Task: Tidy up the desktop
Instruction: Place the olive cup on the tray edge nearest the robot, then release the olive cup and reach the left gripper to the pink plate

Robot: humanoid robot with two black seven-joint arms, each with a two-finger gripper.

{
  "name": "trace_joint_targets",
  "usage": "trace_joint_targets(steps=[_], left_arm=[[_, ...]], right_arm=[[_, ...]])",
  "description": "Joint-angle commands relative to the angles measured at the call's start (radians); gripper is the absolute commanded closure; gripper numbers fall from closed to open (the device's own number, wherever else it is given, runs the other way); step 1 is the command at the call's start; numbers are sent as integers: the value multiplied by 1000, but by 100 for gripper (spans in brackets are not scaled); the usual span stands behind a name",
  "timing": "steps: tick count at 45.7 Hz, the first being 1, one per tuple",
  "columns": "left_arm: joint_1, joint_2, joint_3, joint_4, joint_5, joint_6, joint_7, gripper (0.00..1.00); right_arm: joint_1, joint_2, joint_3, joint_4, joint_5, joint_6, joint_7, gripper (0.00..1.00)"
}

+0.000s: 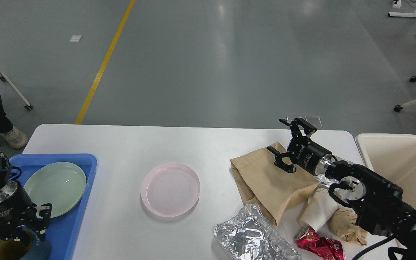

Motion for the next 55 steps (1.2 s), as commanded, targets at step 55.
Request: trace_joint_targets(steps=[55], left_arm=[[-148, -214, -43, -39, -313, 466, -6, 4]], right_arm=[[0, 0, -1, 0, 0, 0, 0, 0]])
